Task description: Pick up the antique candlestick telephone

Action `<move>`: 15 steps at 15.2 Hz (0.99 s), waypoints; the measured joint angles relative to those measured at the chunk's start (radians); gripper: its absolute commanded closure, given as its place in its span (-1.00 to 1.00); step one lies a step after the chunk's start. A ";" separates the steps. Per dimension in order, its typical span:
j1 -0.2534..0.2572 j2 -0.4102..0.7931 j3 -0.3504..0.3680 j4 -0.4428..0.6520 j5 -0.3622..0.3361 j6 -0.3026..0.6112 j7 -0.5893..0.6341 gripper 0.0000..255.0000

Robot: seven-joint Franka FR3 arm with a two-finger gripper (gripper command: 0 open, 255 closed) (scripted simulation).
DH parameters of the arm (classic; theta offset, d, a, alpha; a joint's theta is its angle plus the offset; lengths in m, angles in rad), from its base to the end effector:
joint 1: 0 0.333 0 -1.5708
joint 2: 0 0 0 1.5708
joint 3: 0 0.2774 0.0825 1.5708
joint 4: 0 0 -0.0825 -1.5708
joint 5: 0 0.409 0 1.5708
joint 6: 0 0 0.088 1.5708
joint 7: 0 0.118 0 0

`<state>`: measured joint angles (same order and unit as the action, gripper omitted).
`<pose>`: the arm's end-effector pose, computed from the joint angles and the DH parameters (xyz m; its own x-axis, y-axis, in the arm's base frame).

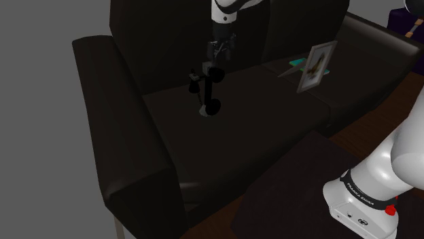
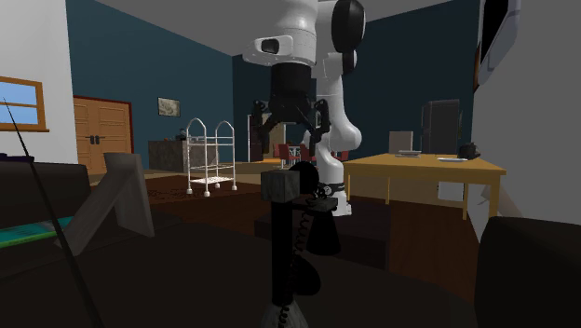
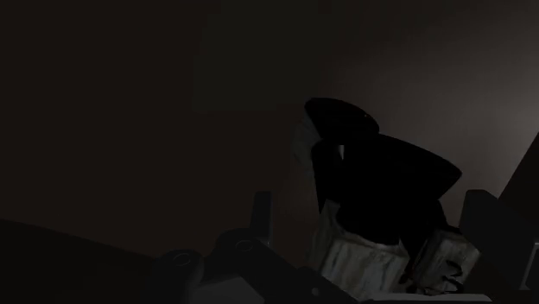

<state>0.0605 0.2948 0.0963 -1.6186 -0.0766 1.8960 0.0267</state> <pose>0.6520 0.0921 0.3961 0.9885 0.1503 -0.0151 0.1509 -0.9875 0.0446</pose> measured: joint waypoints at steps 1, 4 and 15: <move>0.006 0.049 0.002 0.065 -0.003 -0.013 0.007 -1.00; 0.017 0.146 0.002 0.176 -0.008 -0.021 0.017 -1.00; 0.017 0.180 0.000 0.135 -0.012 0.058 0.022 1.00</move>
<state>0.0779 0.4752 0.0967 -1.4838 -0.0886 1.9538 0.0489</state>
